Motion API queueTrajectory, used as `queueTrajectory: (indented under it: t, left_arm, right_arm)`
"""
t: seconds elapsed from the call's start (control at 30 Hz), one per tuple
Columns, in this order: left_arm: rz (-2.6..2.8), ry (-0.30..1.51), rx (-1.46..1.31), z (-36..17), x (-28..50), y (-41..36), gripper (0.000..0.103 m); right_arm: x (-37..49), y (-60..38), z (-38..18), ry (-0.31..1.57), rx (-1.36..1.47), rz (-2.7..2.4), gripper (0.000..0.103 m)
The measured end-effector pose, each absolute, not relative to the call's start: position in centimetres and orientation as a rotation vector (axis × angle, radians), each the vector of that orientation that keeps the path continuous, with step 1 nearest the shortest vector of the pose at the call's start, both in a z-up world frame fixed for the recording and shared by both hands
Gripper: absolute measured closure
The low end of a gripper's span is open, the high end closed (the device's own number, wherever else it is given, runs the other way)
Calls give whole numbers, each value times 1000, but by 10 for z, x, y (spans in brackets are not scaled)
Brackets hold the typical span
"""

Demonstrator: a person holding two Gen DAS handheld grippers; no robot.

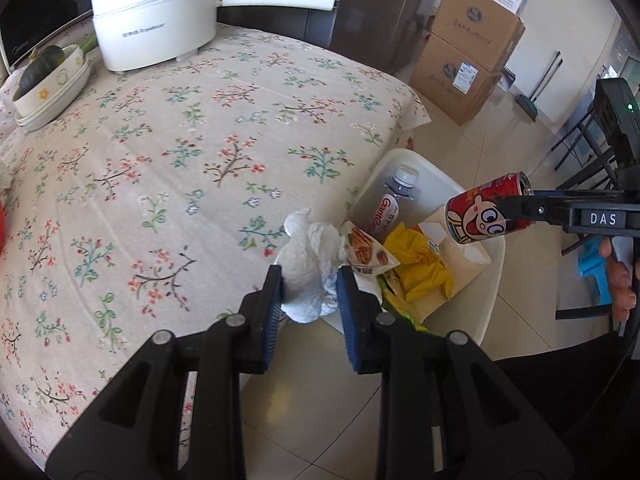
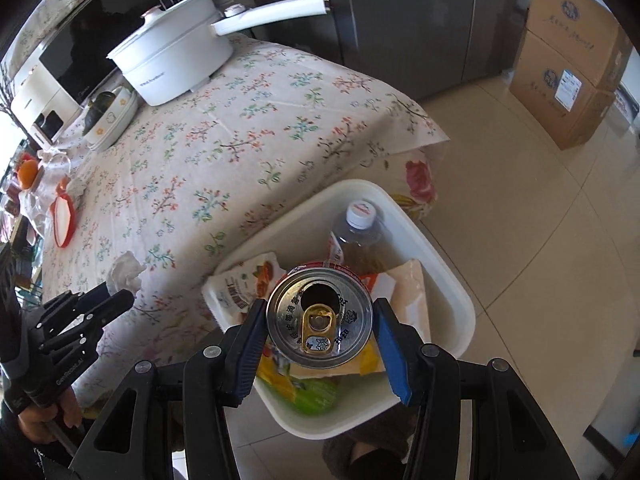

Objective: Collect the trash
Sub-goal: 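Carry the red can and white tissue with both tools over the white bin, then open both tools to drop the can and tissue into the bin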

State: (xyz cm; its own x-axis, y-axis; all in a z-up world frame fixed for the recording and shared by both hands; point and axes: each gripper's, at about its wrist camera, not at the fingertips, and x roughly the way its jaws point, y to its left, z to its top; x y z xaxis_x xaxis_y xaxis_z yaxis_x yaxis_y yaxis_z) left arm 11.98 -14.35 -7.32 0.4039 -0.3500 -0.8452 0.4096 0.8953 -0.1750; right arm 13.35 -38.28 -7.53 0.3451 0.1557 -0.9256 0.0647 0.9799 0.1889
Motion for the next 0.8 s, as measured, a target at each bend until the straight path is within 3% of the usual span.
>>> queueTrajectory:
  t: [0.23,0.8]
  left_arm:
    - [-527,1054,102,-82,116,-174,73]
    - [-613,1069,184,-103,109,-223,72]
  right_arm:
    - [139,-405,-95,1287,254,-12,49]
    - [129,-419,-86,1258,253,-69,41]
